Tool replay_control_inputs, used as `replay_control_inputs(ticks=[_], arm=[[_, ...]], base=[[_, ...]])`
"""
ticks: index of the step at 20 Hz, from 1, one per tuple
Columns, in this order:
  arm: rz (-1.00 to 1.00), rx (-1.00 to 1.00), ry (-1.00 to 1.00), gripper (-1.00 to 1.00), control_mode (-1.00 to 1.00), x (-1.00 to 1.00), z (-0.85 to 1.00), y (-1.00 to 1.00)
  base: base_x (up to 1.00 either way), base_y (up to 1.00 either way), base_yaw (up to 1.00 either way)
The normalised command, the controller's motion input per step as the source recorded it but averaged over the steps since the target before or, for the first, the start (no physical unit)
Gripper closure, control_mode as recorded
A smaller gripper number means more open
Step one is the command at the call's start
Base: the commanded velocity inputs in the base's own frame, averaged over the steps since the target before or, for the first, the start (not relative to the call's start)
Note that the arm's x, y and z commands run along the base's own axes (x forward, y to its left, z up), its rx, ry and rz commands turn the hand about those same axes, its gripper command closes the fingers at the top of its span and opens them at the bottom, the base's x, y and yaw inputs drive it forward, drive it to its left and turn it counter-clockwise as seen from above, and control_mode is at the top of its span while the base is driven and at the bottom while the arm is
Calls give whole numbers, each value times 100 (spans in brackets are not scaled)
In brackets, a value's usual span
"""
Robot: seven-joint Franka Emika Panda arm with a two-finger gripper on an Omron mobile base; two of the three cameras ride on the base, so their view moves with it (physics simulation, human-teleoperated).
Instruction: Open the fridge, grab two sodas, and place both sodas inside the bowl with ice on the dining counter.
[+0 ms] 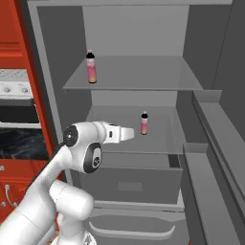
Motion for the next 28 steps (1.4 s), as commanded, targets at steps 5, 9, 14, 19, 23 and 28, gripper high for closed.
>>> replay_control_inputs(ticks=[5, 9, 14, 19, 23, 28], arm=[[0, 12, 0, -100, -100, 68, -11, -40], [4, 15, 0, -100, -100, 63, -19, -42], [7, 14, 0, -100, -100, 63, -22, -19], [11, 9, 0, -100, -100, 50, -17, -7], [6, 3, 0, -100, -100, 31, 0, -3], [2, 1, -1, -100, -100, 31, 0, -11]], base=[[0, 0, 0], [0, 0, 0], [0, 0, 0], [0, 0, 0], [0, 0, 0], [0, 0, 0]])
